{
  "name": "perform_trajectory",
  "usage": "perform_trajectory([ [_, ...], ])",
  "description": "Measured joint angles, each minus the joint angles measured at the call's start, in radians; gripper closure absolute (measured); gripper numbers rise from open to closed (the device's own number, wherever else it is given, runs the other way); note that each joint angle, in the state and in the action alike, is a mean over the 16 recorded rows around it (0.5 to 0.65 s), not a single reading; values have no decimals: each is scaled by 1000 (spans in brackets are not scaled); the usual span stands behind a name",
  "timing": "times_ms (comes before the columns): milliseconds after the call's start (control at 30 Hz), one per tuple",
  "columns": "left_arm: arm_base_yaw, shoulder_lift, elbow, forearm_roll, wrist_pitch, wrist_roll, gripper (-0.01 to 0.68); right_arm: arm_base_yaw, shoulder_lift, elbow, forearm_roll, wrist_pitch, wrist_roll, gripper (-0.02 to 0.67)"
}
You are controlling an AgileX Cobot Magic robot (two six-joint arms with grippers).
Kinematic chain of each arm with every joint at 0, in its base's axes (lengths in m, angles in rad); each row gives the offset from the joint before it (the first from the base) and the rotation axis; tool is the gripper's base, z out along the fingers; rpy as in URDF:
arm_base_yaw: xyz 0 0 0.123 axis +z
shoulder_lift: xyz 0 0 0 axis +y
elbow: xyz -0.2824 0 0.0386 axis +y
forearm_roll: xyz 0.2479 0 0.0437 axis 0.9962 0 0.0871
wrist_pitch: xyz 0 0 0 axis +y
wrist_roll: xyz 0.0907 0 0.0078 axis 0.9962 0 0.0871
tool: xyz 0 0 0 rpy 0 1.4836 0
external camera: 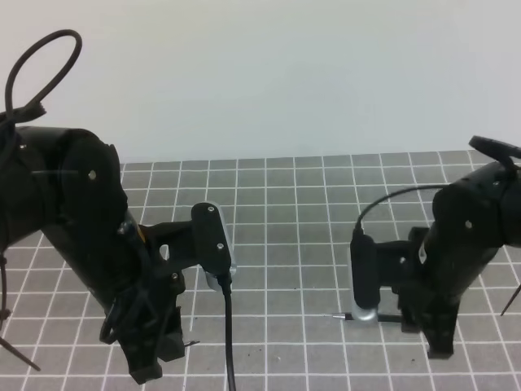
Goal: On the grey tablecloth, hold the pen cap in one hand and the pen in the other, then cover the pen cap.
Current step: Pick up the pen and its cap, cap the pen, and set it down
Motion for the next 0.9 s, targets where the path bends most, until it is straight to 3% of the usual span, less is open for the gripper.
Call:
perform_trajectory([
  [600,0,0,0,-9,0,-4,673,0,113,-5,-51,-81,14,389],
  [900,0,0,0,-11,1,-7,673,0,122,-7,-62,-65,38,480],
])
